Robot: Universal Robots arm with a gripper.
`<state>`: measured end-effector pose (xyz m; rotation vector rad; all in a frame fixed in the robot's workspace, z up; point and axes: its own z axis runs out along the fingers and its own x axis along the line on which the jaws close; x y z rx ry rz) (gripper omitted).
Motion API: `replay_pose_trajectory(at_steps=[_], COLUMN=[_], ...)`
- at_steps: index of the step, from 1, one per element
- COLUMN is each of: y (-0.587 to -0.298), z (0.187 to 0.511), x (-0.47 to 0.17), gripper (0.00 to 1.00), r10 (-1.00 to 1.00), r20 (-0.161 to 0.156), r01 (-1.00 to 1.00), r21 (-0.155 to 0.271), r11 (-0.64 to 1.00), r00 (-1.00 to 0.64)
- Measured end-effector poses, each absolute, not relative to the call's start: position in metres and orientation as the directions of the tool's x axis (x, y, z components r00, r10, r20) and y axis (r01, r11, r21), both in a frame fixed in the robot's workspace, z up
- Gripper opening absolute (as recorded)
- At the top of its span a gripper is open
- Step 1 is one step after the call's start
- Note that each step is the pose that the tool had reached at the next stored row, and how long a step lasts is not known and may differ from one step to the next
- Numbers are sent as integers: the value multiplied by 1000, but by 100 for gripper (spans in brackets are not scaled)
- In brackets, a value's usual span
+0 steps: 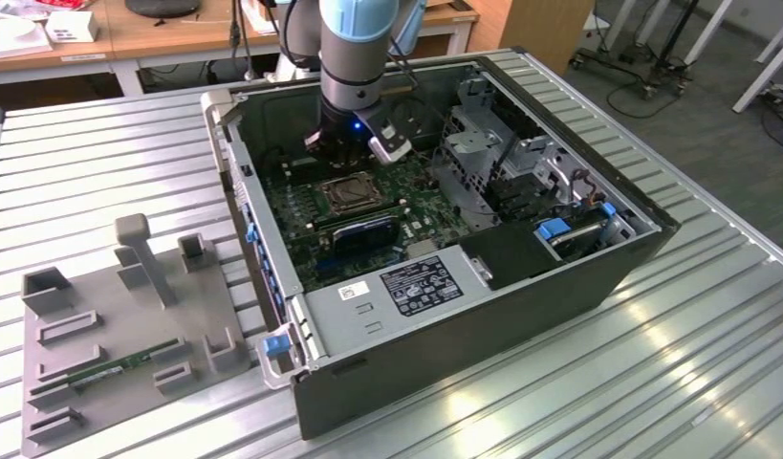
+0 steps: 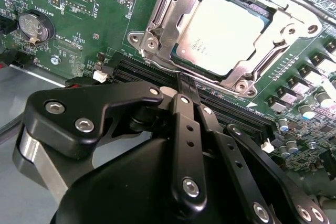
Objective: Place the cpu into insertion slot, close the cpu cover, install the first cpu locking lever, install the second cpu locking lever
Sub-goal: 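Install the first cpu locking lever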
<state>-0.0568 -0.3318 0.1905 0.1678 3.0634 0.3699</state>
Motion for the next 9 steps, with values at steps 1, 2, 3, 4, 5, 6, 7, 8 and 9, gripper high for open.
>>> replay_pose_trajectory(at_steps=[1,2,3,4,5,6,7,8,9], y=[-332,-332,-332,-332,-332,-332,-332,-332,-332], z=[190,190,190,190,189,189,189,188,188], x=[-57,-57,-57,-57,-57,-57,-57,-57,-57], gripper=[11,11,11,11,11,11,11,11,11], r10=[114,114,114,114,114,114,114,114,114], r20=[-38,-38,-38,-38,-38,-38,-38,-38,-38], r01=[101,101,101,102,102,102,102,102,102], r21=[240,240,240,240,240,240,240,240,239], r11=[965,965,965,966,966,966,966,966,966], r00=[-993,-993,-993,-993,-993,-993,-993,-993,-993])
